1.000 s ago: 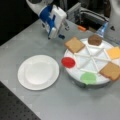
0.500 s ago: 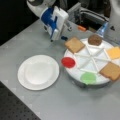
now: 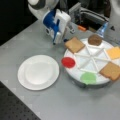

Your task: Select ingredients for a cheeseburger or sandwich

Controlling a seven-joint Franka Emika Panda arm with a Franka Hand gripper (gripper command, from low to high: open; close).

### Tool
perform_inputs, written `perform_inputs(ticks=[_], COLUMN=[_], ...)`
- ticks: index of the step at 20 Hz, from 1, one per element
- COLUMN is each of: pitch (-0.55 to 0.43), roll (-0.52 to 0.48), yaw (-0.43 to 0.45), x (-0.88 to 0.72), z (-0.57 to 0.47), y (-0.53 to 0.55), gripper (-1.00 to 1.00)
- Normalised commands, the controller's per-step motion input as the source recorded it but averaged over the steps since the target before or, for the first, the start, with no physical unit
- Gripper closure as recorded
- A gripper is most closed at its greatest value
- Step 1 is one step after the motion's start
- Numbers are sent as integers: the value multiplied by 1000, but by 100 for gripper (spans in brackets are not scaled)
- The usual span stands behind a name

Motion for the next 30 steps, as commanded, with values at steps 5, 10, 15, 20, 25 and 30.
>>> perform_inputs(ticks=[5,10,15,20,25,30], pitch=[-106,-113,-108,-107,-105,-95], roll=[264,254,241,227,212,207], yaw=[19,18,24,20,20,24], x=[244,236,222,212,207,209], z=[-229,-258,-252,-239,-224,-215], y=[-106,-109,-120,-143,-152,-160], gripper=[-100,-100,-100,100,100,100])
